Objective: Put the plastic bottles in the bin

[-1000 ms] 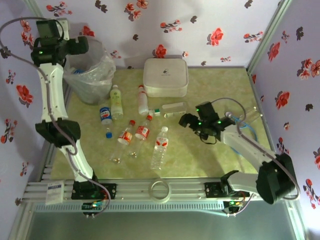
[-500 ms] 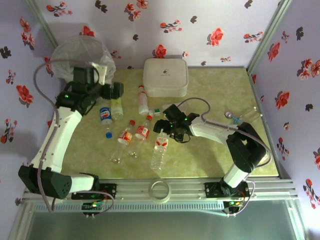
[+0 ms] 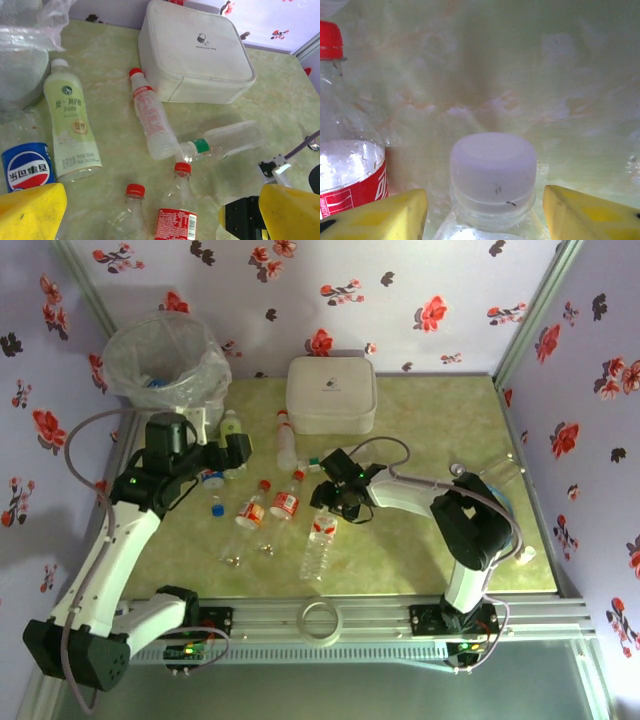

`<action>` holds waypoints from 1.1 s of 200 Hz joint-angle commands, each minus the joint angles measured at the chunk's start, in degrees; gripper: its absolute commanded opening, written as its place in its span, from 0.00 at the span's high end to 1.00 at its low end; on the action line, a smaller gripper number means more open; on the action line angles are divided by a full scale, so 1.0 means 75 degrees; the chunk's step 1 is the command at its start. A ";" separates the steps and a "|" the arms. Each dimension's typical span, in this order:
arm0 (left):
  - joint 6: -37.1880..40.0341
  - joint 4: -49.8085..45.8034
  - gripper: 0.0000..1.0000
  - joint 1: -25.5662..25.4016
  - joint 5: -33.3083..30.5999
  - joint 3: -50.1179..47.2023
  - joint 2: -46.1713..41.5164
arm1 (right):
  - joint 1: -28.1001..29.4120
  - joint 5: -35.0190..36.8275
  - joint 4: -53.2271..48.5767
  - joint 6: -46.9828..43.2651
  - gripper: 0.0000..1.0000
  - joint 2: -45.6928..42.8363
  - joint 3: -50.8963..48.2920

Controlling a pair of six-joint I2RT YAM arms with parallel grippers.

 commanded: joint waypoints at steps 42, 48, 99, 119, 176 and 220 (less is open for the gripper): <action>-0.0596 0.0948 0.01 -0.0122 0.0533 -0.0106 0.0428 | -0.0793 0.0446 -0.0158 -0.0003 0.43 -0.1617 -0.0667; -0.0596 0.0950 0.01 -0.0130 0.0555 -0.0108 0.0468 | -0.0845 0.0461 -0.0218 -0.0032 0.43 -0.1721 -0.0673; -0.0567 0.1044 0.01 -0.0183 0.0592 -0.0242 0.0408 | -0.0188 0.0492 -0.1328 -0.0257 0.13 -0.1317 -0.0018; -0.0591 0.1050 0.01 -0.0185 0.0594 -0.0251 0.0351 | 0.0198 0.0332 -0.1292 -0.0094 0.07 -0.0794 0.0162; -0.0350 0.0758 0.00 -0.0186 0.0438 -0.0383 0.0177 | 0.0491 0.0090 -0.0834 0.0039 0.13 0.0177 0.0471; -0.0432 0.0925 0.00 -0.0184 0.0496 -0.0590 0.0172 | 0.0372 0.0361 -0.0849 -0.0119 0.31 -0.0163 0.0406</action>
